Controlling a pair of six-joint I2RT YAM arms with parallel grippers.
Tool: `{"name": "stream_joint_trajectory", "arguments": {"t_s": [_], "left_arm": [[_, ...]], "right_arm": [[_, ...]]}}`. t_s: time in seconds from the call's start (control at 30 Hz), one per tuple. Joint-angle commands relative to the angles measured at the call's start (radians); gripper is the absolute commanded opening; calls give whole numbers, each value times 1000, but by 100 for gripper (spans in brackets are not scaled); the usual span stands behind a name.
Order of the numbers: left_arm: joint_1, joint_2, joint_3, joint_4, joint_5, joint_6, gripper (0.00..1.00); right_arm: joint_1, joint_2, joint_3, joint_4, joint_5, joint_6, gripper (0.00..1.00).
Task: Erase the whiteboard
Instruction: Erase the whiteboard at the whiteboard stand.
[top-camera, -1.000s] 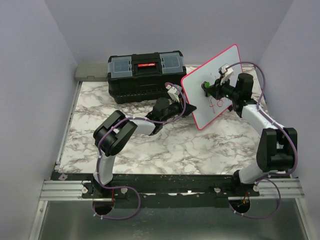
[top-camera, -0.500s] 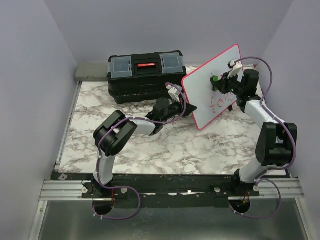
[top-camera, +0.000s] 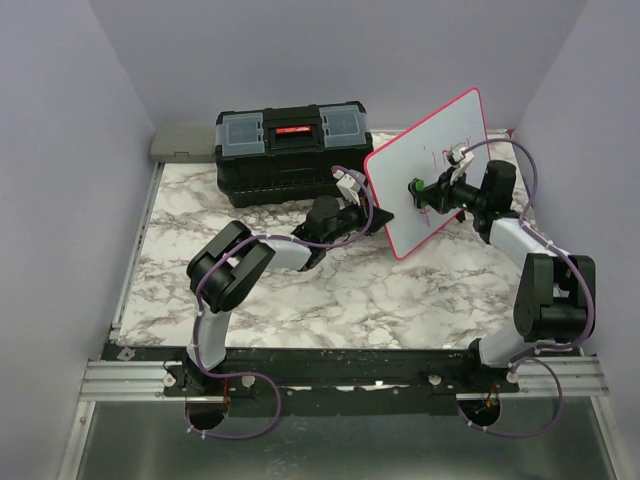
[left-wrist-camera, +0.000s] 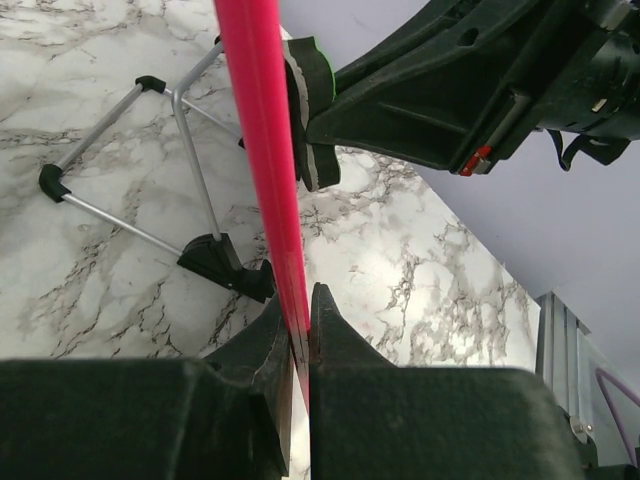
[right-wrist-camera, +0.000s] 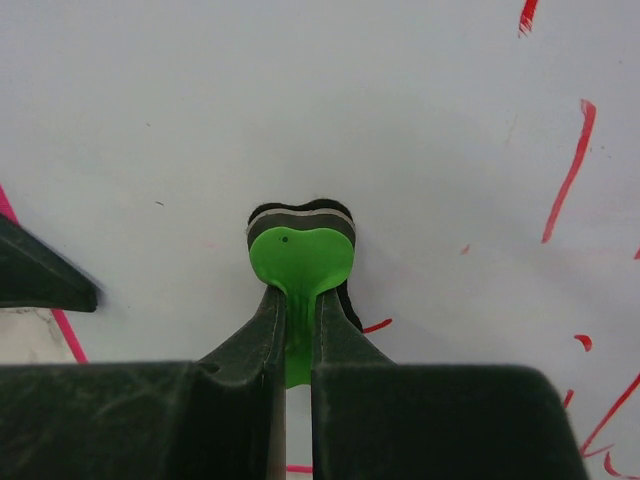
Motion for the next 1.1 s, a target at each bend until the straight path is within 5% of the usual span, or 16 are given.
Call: {"name": "stream_joint_trajectory", "arguments": {"t_s": [0.0,0.23,0.6,0.8,1.07], "left_arm": [[-39,2,20,42,130,55,0],[-38,-7,11,42,129,56,0],[-39,-8,0,57,127,56,0],[-36,-2,-4,68,126,53,0],[-36,5,6,67,126,50,0]], "right_arm": [[31,-33,-15,211,-62,147,1],[31,10,111,306,158,220,1],[16,67,154,108,338,118,1],[6,31,81,-10,314,14,1],[21,-23,44,-140,-8,-103,1]]}}
